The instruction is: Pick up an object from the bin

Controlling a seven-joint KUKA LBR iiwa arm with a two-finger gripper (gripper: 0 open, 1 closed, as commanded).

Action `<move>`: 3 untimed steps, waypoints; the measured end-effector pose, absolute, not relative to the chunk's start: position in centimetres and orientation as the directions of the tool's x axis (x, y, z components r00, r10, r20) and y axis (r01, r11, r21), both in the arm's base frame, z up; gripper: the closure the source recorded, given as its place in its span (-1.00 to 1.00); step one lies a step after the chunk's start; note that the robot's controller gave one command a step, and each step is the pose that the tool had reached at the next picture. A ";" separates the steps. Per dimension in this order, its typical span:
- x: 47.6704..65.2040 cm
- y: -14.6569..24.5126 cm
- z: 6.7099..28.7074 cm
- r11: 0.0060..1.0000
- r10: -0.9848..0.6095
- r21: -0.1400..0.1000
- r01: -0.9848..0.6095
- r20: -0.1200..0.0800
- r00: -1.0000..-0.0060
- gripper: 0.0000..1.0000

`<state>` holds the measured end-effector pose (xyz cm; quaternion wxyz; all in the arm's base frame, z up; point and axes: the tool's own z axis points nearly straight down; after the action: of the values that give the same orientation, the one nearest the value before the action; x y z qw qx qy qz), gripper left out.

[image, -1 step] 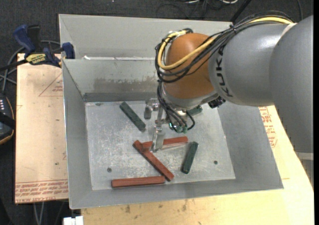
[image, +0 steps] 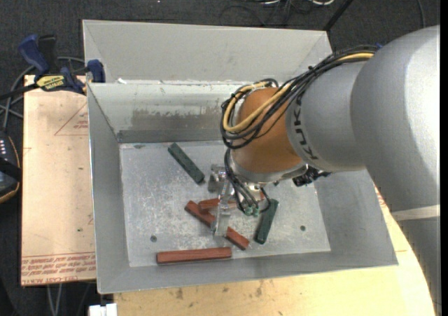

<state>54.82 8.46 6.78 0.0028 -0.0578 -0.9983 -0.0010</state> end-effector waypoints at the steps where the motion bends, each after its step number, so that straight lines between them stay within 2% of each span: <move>1: 52.1 11.2 10.0 0.970 0.242 0.002 0.242 0.001 -0.970 -1.00; 2: 52.1 9.2 9.9 0.935 0.355 0.000 0.355 0.001 -0.935 -1.00; 3: 50.8 11.3 7.0 0.869 0.494 0.000 0.494 0.000 -0.869 -1.00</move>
Offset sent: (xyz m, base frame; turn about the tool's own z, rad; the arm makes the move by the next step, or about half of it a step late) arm -0.0270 0.0254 0.0322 0.1332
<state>50.80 11.34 7.01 -0.0001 -0.2555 -0.9668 -0.0001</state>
